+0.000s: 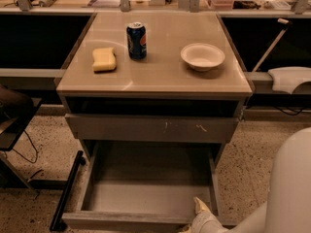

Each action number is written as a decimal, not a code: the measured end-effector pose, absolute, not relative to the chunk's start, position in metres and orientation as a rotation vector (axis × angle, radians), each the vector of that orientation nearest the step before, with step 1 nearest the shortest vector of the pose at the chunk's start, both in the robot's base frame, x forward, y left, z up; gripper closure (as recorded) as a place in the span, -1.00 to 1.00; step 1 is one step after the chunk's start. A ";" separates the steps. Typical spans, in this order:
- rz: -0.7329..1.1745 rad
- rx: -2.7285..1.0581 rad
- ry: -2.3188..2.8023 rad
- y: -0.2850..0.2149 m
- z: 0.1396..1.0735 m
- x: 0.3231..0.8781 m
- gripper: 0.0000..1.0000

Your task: Open middle drawer

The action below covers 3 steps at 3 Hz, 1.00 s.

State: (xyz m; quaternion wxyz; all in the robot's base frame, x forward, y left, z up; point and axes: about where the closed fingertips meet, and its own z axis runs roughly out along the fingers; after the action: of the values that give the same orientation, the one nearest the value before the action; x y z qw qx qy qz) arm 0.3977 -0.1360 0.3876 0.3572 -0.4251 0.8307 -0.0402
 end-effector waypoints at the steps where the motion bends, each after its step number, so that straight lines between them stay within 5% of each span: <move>1: -0.101 -1.099 2.141 -0.137 0.386 0.384 1.00; 2: -0.101 -1.099 2.141 -0.135 0.388 0.382 1.00; 3: -0.100 -1.100 2.139 -0.136 0.387 0.371 0.62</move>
Offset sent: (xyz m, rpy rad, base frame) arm -0.4154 -0.0468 -0.0674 0.0430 -0.0397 0.0700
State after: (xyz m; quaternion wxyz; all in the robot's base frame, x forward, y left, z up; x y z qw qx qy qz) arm 0.3710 -0.1357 0.3869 0.3590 -0.4265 0.8293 -0.0386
